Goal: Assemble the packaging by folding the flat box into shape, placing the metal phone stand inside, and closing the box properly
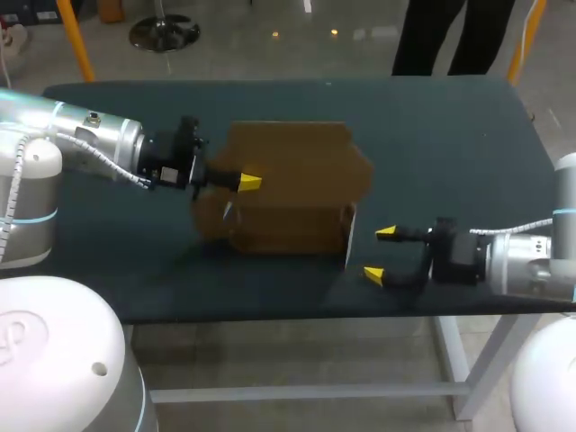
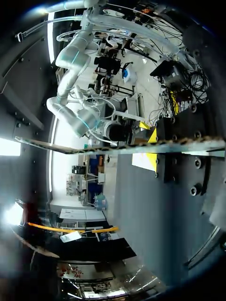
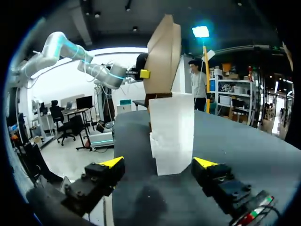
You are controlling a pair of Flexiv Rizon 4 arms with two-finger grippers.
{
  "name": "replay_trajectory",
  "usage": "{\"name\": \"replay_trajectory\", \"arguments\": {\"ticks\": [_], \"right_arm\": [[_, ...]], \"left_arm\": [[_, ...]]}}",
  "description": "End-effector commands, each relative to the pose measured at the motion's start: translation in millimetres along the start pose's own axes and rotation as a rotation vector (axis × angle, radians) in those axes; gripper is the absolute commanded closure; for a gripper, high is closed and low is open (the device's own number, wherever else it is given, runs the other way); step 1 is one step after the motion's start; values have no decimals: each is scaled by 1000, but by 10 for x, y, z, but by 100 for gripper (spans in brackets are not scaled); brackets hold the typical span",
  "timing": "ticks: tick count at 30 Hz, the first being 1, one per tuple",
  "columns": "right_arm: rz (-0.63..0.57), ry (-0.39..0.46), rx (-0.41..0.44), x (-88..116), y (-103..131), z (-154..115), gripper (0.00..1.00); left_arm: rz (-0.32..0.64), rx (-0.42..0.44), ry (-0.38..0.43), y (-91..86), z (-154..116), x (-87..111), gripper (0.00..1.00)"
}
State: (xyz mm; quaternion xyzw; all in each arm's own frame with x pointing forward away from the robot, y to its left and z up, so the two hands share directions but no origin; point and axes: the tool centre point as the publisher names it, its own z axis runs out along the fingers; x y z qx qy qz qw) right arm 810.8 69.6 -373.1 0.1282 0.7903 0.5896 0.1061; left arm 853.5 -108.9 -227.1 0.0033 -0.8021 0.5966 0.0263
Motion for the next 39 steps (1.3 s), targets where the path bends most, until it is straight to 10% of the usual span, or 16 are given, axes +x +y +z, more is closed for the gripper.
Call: {"name": "replay_trajectory", "arguments": {"ticks": [1, 4, 6, 7, 39], "right_arm": [[-29, 53, 12, -118, 21, -131, 0], [-82, 80, 27, -151, 48, -148, 9], [-107, 95, 37, -172, 61, -128, 48], [-111, 98, 41, -186, 64, -114, 51], [-129, 169, 37, -338, 142, 404, 51]], "left_arm": [[0, -2, 1, 12, -7, 3, 100], [0, -2, 1, 12, -7, 3, 100], [0, -2, 1, 12, -7, 3, 100], [0, -2, 1, 12, -7, 3, 100], [0, -2, 1, 12, -7, 3, 100]]}}
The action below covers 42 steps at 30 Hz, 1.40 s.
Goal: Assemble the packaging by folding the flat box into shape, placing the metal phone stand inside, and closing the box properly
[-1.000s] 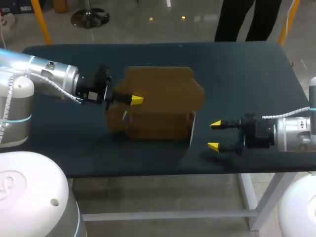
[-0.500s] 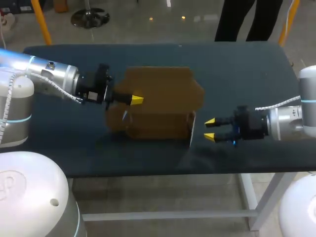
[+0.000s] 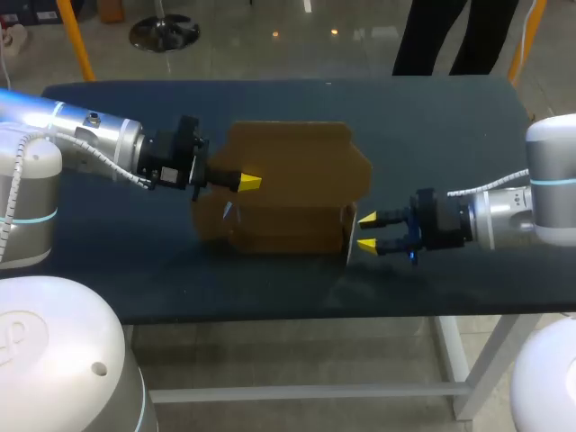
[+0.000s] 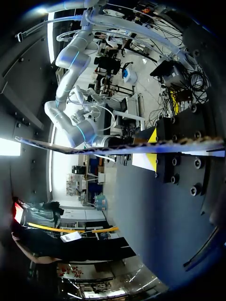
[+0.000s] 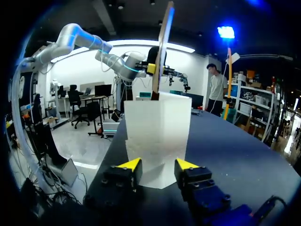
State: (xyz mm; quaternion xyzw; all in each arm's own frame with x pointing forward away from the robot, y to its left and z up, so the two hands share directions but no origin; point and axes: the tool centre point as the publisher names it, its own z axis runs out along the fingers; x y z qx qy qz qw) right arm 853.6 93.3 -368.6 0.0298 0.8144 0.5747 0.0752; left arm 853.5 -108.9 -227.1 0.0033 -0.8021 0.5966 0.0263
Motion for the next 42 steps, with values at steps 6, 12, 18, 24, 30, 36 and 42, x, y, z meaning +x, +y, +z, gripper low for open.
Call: {"name": "replay_trajectory", "arguments": {"ticks": [6, 12, 18, 24, 30, 36, 42], "right_arm": [[8, -7, -12, -11, 18, 153, 52], [27, -40, -28, 12, 37, 226, 53], [55, -104, -46, 30, 61, 268, 53], [85, -181, -51, 50, 55, 295, 53], [115, -260, -65, 68, 56, 302, 53], [144, -324, -88, 76, 72, 298, 51], [166, -377, -102, 70, 82, 302, 51]], "left_arm": [[0, -2, 1, 12, -8, 2, 100], [0, -2, 1, 12, -8, 2, 100], [0, -2, 1, 12, -8, 2, 100], [0, -2, 1, 12, -8, 2, 100], [0, -2, 1, 12, -8, 2, 100], [0, -2, 1, 12, -8, 2, 100], [0, -2, 1, 12, -8, 2, 100]]}}
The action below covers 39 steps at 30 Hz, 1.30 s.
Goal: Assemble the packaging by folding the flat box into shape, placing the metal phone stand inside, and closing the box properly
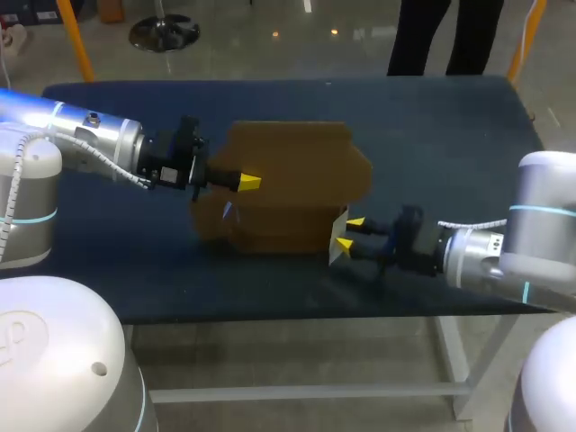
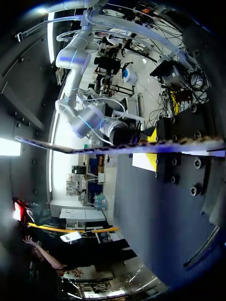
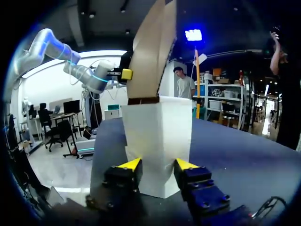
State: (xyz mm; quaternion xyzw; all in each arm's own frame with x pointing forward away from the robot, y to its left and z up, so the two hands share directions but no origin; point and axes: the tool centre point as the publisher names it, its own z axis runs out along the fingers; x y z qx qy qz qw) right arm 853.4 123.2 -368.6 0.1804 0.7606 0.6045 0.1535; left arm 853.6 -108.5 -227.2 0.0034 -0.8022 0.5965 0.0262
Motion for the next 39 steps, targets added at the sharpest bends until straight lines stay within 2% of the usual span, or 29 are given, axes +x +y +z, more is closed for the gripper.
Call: {"name": "replay_trajectory", "arguments": {"ticks": [1, 15, 20, 27, 34, 39], "right_arm": [[5, -76, -15, 29, -26, 16, 52], [-20, -218, 9, 19, 51, 94, 48], [-11, -283, 23, -5, 40, 135, 47], [2, -380, 42, -44, 30, 168, 50], [23, -461, 46, -74, 13, 183, 45], [41, -511, 48, -94, 6, 190, 47]], "left_arm": [[0, -2, 1, 11, -4, 3, 100], [0, -2, 1, 11, -4, 3, 100], [0, -2, 1, 11, -4, 3, 100], [0, -2, 1, 11, -4, 3, 100], [0, -2, 1, 11, -4, 3, 100], [0, -2, 1, 11, -4, 3, 100]]}}
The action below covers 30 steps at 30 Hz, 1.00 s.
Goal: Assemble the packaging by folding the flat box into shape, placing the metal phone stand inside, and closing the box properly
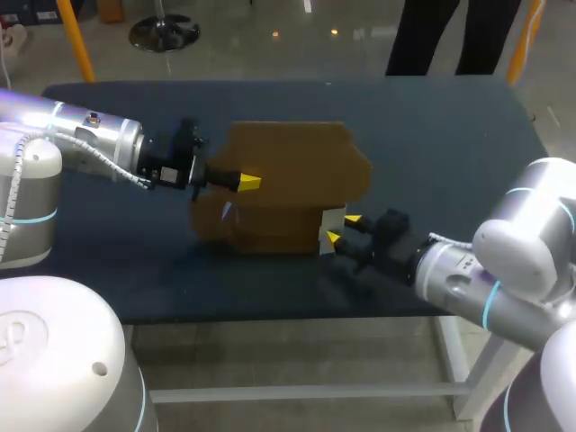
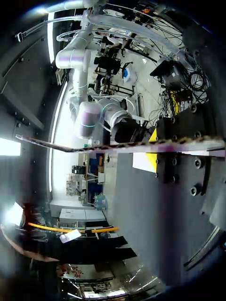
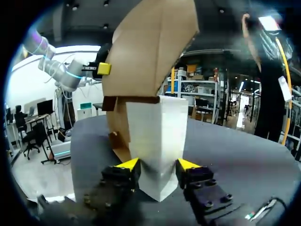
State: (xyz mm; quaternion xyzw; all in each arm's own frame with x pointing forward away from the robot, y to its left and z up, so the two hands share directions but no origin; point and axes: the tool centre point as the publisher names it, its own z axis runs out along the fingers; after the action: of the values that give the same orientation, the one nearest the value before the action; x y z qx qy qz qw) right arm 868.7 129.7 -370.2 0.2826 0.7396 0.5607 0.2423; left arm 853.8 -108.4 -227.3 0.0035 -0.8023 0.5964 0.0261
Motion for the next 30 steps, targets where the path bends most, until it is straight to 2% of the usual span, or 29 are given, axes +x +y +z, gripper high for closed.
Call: {"name": "replay_trajectory", "arguments": {"ticks": [1, 18, 30], "right_arm": [[2, -237, 7, 24, -5, 61, 48], [45, -352, 12, -26, -1, 169, 54], [108, -456, 5, -77, 0, 209, 62]], "left_arm": [[0, -2, 2, 10, -3, 5, 100], [0, -2, 2, 10, -3, 5, 100], [0, -2, 2, 10, -3, 5, 100]]}}
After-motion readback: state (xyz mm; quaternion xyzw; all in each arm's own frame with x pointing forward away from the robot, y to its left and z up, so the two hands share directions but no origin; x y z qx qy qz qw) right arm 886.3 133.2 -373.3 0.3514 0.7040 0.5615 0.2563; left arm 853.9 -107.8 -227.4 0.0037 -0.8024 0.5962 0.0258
